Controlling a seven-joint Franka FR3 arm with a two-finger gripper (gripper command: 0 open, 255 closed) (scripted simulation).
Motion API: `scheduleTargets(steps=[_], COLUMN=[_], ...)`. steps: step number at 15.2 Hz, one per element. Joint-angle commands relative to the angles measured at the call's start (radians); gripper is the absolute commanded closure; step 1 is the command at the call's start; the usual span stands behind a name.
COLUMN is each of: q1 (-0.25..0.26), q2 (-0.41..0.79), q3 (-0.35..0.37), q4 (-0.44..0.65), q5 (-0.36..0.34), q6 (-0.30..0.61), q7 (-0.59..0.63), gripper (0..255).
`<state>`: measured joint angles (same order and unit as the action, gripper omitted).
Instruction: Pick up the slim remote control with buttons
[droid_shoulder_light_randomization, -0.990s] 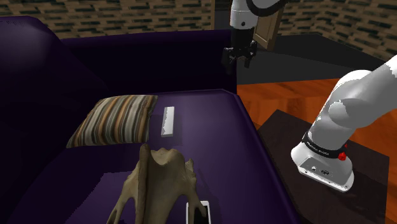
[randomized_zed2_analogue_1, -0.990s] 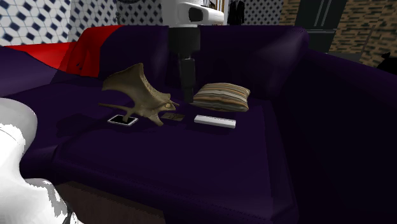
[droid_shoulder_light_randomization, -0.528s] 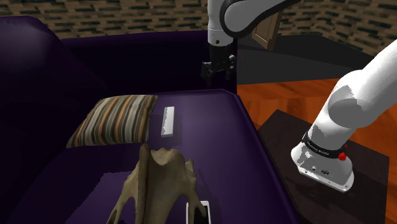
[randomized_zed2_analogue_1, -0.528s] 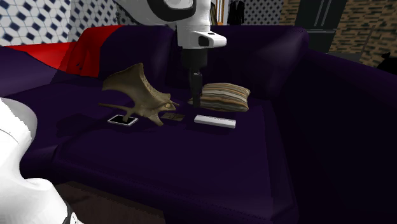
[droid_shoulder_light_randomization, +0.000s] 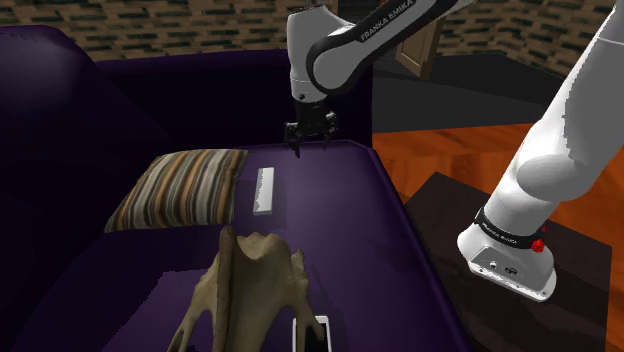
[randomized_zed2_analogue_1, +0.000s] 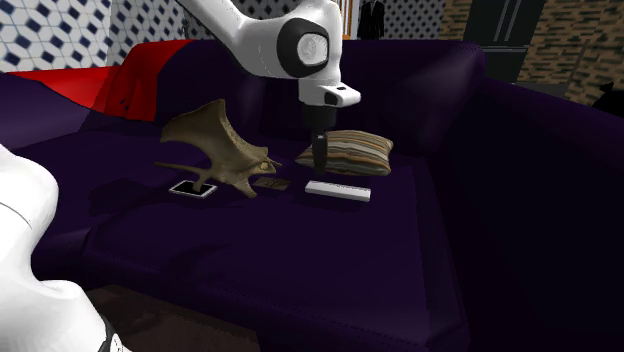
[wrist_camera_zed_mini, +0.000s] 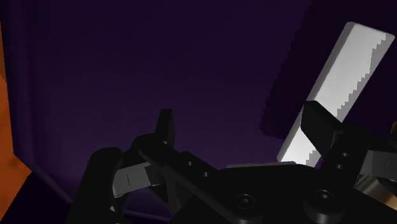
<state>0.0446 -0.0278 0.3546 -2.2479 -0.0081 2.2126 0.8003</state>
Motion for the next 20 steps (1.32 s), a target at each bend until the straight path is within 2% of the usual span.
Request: scheduleTargets(steps=[1,8,14,20], q1=[0.010,0.076,0.154,0.164], q2=[0.079,0.365,0.600,0.651], q3=[0.013,0.002,-0.036,-0.051], q4=[0.050,0.278,0.523,0.517], q5=[-0.031,-0.147,-0.206,-0.224], q6=[0.026,0.067,0.052,0.108], q7=[0.063,0.242,0.342,0.352], gripper=[0,0,0,0])
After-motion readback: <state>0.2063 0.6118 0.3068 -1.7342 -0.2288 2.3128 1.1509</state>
